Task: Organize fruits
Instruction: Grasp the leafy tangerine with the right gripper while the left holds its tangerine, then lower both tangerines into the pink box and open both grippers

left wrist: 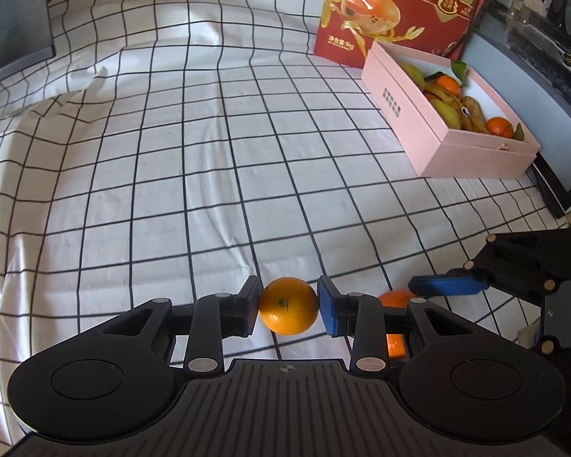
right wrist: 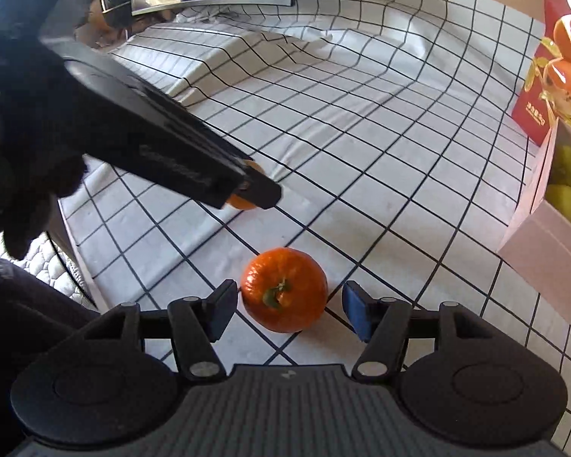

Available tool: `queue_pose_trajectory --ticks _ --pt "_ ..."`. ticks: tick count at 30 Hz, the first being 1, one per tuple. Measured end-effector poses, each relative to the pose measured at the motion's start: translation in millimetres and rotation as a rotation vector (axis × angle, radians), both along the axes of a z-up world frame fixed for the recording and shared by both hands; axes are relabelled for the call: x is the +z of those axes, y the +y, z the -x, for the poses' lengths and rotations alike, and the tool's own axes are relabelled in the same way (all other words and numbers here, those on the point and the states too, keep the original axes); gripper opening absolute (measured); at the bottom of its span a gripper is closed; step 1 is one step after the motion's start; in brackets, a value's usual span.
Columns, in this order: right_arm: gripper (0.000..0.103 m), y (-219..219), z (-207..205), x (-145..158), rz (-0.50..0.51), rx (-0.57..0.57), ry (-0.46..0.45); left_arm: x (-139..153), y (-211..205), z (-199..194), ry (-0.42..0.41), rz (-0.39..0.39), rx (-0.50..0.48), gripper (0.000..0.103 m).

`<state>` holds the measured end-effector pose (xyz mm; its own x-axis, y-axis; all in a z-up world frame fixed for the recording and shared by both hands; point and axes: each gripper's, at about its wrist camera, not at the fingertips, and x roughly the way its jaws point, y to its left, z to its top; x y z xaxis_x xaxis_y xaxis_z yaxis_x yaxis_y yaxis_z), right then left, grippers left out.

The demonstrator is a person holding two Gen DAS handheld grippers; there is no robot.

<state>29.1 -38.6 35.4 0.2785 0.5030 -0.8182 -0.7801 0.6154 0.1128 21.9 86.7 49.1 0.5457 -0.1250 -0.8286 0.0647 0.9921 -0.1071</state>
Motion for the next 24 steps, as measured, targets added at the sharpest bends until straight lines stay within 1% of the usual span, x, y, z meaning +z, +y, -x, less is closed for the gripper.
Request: queue_pose_trajectory --ticks 2,3,4,6,8,10,12,14,17,19,21,24 --pt "0.058 -2.0 0.4 0.6 -0.011 -0.007 0.005 0.2 -0.9 1.5 -0.003 0.001 -0.001 0.038" --pt "0.050 -3.8 2.6 2.1 -0.020 -0.004 0.009 1.6 -1.5 1.7 -0.007 0.003 0.000 0.038" --pt "0.047 -4.6 2.1 3.9 -0.017 -0.007 0.014 3.8 -2.3 1.5 -0.013 0.006 -0.002 0.038" --pt "0.047 -13.4 -1.9 14.2 -0.029 -0.047 0.022 15.3 -4.7 -1.1 -0.049 0.028 -0.011 0.037" --pt "0.047 -34.3 -11.2 35.2 -0.092 -0.102 0.034 34.5 -9.8 -10.2 -0.105 0.070 -0.024 0.037" --pt "0.047 -61.8 -19.8 65.2 -0.141 -0.173 -0.018 60.8 -18.7 -25.8 -0.179 0.124 -0.051 0.037" --pt "0.047 -85.0 -23.1 89.3 -0.140 -0.235 -0.108 87.0 -31.8 -45.7 -0.244 0.158 -0.093 0.037" --pt "0.047 -103.7 -24.9 103.8 -0.119 -0.297 -0.169 114.1 -52.3 -70.2 -0.302 0.164 -0.143 0.037" --pt "0.047 -135.2 -22.8 111.6 -0.111 -0.378 -0.209 138.7 -85.1 -111.5 -0.348 0.168 -0.200 0.037" --pt "0.047 -150.6 -20.9 105.9 -0.107 -0.415 -0.204 141.7 -108.3 -144.8 -0.335 0.160 -0.225 0.037" --pt "0.047 -165.3 -19.3 95.8 -0.114 -0.456 -0.187 135.3 -126.8 -180.1 -0.303 0.167 -0.216 0.037" --pt "0.047 -182.8 -21.4 80.4 -0.143 -0.499 -0.146 108.8 -152.7 -227.2 -0.225 0.202 -0.210 0.037"
